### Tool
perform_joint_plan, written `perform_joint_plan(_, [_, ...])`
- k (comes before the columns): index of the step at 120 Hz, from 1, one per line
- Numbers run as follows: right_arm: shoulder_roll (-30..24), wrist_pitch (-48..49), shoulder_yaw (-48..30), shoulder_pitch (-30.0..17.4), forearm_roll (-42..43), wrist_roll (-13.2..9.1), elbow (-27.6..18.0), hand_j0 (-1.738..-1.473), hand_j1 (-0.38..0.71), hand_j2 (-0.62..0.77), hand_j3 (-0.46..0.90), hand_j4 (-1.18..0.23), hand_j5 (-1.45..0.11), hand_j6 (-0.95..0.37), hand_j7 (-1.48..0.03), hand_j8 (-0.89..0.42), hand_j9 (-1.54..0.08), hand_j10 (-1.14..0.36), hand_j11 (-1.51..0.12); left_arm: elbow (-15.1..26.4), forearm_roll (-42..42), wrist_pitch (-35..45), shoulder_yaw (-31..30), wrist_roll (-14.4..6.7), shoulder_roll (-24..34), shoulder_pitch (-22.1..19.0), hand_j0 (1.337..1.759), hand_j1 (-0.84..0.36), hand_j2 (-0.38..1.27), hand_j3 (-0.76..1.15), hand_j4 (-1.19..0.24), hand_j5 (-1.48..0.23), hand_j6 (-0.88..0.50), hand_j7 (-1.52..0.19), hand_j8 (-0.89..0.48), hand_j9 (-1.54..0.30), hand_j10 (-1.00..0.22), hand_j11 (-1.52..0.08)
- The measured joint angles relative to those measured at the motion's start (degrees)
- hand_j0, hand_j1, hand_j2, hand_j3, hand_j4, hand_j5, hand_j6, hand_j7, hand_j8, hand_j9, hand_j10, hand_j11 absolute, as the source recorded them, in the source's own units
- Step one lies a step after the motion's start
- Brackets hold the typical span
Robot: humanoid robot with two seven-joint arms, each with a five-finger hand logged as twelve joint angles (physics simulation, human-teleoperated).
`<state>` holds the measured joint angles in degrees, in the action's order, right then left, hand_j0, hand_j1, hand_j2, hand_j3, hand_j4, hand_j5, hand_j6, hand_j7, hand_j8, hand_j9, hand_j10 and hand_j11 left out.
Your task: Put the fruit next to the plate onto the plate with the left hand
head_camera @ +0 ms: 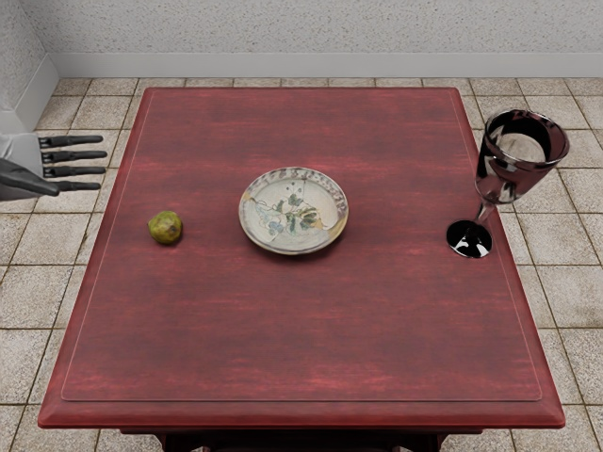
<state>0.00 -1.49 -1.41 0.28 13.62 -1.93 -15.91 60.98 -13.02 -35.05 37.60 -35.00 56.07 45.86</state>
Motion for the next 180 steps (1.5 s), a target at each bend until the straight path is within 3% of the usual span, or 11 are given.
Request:
perform_joint_plan(10, [0.0,0.0,0.0,0.01,0.0,0.0,0.0,-1.658,-0.35,0.0,0.0,0.0,0.0,0.0,0.0,0.0,0.0,0.0,0.0,-0.04,-0.09,-0.01,-0.05,0.0,-0.09,0.58,1.658,0.32,0.01,0.0,-0.03,-0.04,-0.02,-0.04,-0.03,-0.04,-0.03,-0.04])
perform_joint_plan(17, [0.0,0.0,0.0,0.04,0.0,0.0,0.0,-1.658,-0.35,0.0,0.0,0.0,0.0,0.0,0.0,0.0,0.0,0.0,0.0,0.03,2.16,-0.01,-0.52,0.0,-1.98,4.38,1.658,0.32,0.01,0.0,-0.02,-0.04,-0.02,-0.04,-0.02,-0.04,-0.02,-0.04])
perform_joint_plan(26, [0.0,0.0,0.0,0.06,-0.01,0.0,0.0,-1.658,-0.35,0.0,0.0,0.0,0.0,0.0,0.0,0.0,0.0,0.0,0.0,0.26,10.93,0.0,-0.89,0.0,-7.76,8.56,1.658,0.32,0.01,0.0,-0.03,-0.04,-0.02,-0.04,-0.03,-0.04,-0.03,-0.04])
perform_joint_plan(34, [0.0,0.0,0.0,0.05,-0.01,0.0,0.0,-1.658,-0.35,0.0,0.0,0.0,0.0,0.0,0.0,0.0,0.0,0.0,0.0,1.08,20.46,0.01,-1.02,0.0,-8.86,11.68,1.658,0.31,0.01,0.0,-0.03,-0.04,-0.03,-0.04,-0.03,-0.04,-0.03,-0.04])
perform_joint_plan(53, [0.0,0.0,0.0,0.06,0.0,0.0,0.0,-1.658,-0.35,0.0,0.0,0.0,0.0,0.0,0.0,0.0,0.0,0.0,0.0,13.06,47.86,0.02,-0.8,0.0,-9.16,12.93,1.658,0.31,0.01,0.0,-0.03,-0.04,-0.03,-0.04,-0.03,-0.04,-0.03,-0.04])
perform_joint_plan(60, [0.0,0.0,0.0,0.07,-0.01,0.0,0.0,-1.658,-0.35,0.0,0.0,0.0,0.0,0.0,0.0,0.0,0.0,0.0,0.0,15.85,56.72,0.65,-0.75,0.0,-12.52,13.69,1.658,0.31,0.01,0.0,-0.03,-0.04,-0.03,-0.04,-0.03,-0.04,-0.03,-0.04])
perform_joint_plan(77, [0.0,0.0,0.0,0.05,-0.01,0.0,0.0,-1.658,-0.35,0.0,0.0,0.0,0.0,0.0,0.0,0.0,0.0,0.0,0.0,18.52,74.84,12.57,-1.58,0.0,-19.04,12.72,1.658,0.31,0.01,0.0,-0.04,-0.04,-0.04,-0.04,-0.04,-0.04,-0.04,-0.04])
perform_joint_plan(87, [0.0,0.0,0.0,0.06,-0.02,0.0,0.0,-1.658,-0.35,0.0,0.0,0.0,0.0,0.0,0.0,0.0,0.0,0.0,0.0,18.91,82.1,22.45,-7.03,0.0,-20.56,12.75,1.658,0.31,0.01,0.0,-0.04,-0.05,-0.04,-0.05,-0.04,-0.05,-0.04,-0.05])
perform_joint_plan(116, [0.0,0.0,0.0,0.06,-0.02,0.0,0.0,-1.658,-0.35,0.0,0.0,0.0,0.0,0.0,0.0,0.0,0.0,0.0,0.0,19.58,87.57,31.67,-19.42,0.0,-20.68,10.91,1.658,0.31,0.01,0.0,-0.04,-0.05,-0.04,-0.05,-0.04,-0.05,-0.04,-0.05])
perform_joint_plan(157, [0.0,0.0,0.0,0.06,-0.02,0.0,0.0,-1.658,-0.35,0.0,0.0,0.0,0.0,0.0,0.0,0.0,0.0,0.0,0.0,19.83,88.6,43.49,-22.42,0.0,-23.11,8.5,1.658,0.3,0.01,0.0,-0.05,-0.06,-0.05,-0.06,-0.05,-0.06,-0.05,-0.06])
perform_joint_plan(180, [0.0,0.0,0.0,0.06,-0.01,0.0,0.0,-1.658,-0.35,0.0,0.0,0.0,0.0,0.0,0.0,0.0,0.0,0.0,0.0,19.62,89.46,45.2,-22.89,0.0,-23.11,7.5,1.658,0.18,0.03,0.0,-0.15,-0.19,-0.15,-0.19,-0.15,-0.19,-0.15,-0.19])
